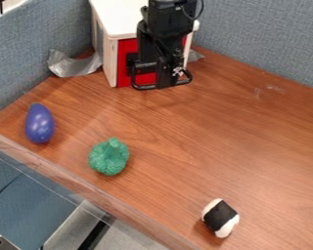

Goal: Open the drawer

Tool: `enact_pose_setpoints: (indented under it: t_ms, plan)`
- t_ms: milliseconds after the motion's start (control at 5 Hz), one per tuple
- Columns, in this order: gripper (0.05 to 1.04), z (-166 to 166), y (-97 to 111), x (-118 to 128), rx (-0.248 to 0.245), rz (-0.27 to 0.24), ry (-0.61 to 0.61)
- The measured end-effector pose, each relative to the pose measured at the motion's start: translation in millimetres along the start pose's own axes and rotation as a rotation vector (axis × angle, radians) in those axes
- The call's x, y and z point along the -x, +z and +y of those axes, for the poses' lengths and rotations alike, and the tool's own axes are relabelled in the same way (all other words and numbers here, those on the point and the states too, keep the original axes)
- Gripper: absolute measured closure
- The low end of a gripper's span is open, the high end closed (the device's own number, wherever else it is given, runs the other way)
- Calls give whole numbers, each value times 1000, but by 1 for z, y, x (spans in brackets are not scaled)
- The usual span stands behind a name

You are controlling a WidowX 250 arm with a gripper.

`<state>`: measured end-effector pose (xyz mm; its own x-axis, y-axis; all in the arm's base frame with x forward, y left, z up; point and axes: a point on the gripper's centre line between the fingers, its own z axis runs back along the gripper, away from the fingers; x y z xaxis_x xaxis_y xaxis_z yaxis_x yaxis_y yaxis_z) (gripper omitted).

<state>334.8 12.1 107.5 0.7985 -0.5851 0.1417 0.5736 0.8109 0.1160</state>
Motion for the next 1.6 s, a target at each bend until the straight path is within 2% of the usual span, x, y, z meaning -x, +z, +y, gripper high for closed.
enact_pose_setpoints:
  t_ms: [200, 600, 1000, 1400, 1600]
  plan:
    - [83, 6, -6, -7, -27, -22, -51]
    - [83, 18, -30, -15, -74, -40, -38]
    - [83, 29, -52, -21, -98, -39, -6]
    - [83, 42, -69, -26, -87, -18, 36]
    - [129, 44, -73, -28, -80, -16, 57]
